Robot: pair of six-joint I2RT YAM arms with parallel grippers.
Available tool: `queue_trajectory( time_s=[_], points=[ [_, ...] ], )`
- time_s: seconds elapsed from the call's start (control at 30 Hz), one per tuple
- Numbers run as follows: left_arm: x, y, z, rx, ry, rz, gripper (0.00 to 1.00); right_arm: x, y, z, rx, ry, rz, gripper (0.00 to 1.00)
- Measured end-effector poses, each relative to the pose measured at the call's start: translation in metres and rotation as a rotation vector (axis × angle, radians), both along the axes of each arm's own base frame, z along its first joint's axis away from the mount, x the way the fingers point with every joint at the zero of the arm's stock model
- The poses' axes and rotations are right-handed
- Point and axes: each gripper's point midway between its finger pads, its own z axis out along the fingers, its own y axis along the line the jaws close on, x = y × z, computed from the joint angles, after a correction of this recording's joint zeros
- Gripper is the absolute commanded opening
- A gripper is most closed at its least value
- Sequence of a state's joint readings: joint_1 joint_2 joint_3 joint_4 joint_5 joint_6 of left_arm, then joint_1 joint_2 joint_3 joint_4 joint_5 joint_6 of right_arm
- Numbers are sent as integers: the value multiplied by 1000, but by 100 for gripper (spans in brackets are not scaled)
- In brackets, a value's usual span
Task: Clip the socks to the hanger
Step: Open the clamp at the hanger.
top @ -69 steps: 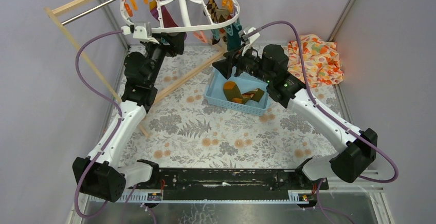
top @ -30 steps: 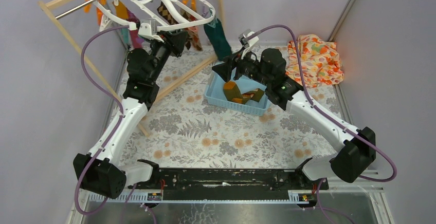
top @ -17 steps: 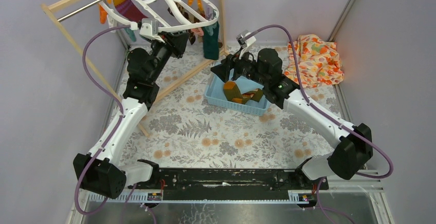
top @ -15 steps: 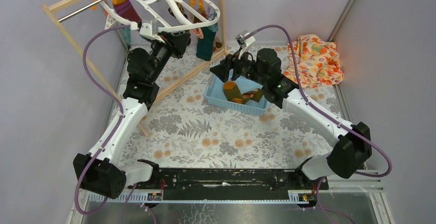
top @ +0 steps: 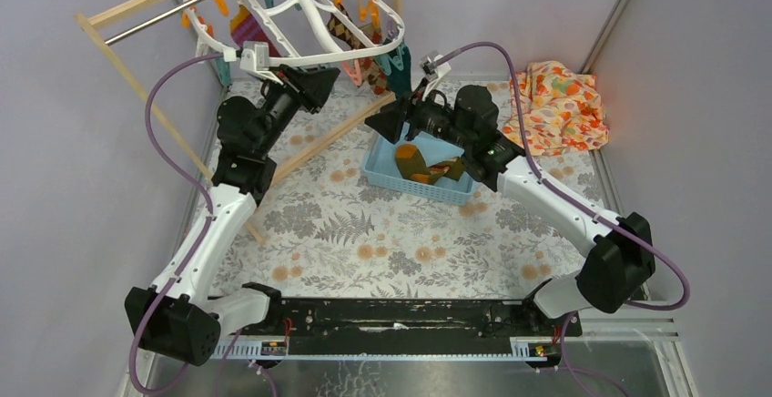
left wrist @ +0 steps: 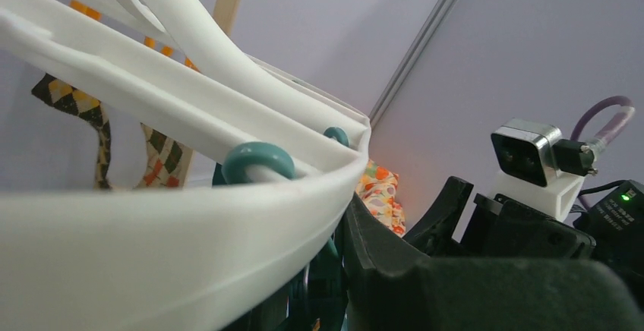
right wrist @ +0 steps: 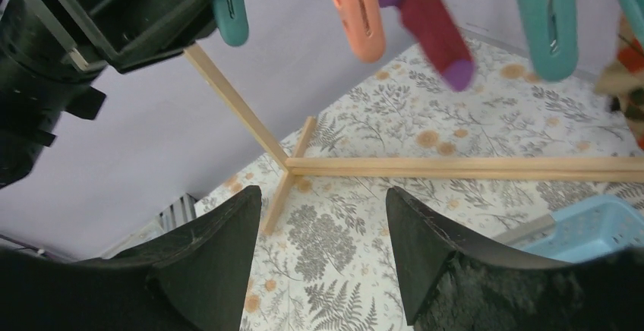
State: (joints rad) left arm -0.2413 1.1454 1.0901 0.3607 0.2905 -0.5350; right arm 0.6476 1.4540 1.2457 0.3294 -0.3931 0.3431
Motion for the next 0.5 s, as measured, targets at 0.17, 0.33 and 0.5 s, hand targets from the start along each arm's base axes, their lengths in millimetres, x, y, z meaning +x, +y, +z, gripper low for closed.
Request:
queue_trajectory(
  time_s=[0.17, 0.33, 0.5],
  points=[
    [-1, 0, -2, -24, 18, -14, 0, -3, 9, 2, 43, 20, 52, 63],
    [-1, 4, -2, -35, 25, -18, 0, 4, 23, 5, 63, 47, 85, 52],
    [-1, 5, -2, -39, 30, -26, 0, 12, 33, 31, 109, 25, 107, 50]
  ],
)
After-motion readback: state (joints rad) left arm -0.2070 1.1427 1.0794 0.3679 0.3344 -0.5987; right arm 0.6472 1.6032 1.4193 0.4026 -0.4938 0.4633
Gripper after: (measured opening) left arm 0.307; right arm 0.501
